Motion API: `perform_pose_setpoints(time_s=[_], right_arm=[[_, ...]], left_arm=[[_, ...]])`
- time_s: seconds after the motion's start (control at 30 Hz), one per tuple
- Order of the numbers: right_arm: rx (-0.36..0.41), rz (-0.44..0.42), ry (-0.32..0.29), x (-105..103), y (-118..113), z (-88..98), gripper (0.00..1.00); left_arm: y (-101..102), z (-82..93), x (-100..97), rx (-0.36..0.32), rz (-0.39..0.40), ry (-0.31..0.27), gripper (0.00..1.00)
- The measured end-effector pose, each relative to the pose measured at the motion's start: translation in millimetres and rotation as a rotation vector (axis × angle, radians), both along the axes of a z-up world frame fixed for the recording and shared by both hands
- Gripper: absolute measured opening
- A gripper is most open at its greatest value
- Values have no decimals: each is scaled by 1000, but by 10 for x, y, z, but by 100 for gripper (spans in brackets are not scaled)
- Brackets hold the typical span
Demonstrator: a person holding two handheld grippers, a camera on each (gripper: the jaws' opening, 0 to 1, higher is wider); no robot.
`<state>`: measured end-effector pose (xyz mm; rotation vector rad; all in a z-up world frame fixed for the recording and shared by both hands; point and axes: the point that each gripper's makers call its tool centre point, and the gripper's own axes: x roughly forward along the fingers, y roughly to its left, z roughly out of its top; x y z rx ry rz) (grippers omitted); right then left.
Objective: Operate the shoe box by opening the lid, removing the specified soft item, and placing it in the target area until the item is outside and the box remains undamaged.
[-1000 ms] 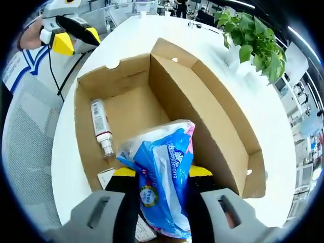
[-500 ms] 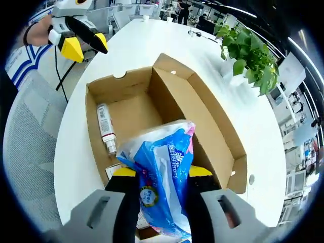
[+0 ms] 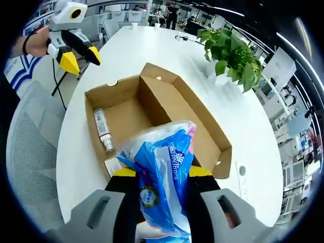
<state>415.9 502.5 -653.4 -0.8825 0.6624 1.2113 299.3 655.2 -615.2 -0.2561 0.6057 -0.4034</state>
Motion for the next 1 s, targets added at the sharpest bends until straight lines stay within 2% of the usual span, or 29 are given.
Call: perform_pose_setpoints(time_s=[0.47,1.0], right_arm=[[-30,-77,-20,57,-642,25,31],[-50,-242,-12,-28,-1681,-22,31]], left_arm=[[-274,53,123,13,-55,-9,34],[-660,95,307,22,-133,-16,34]])
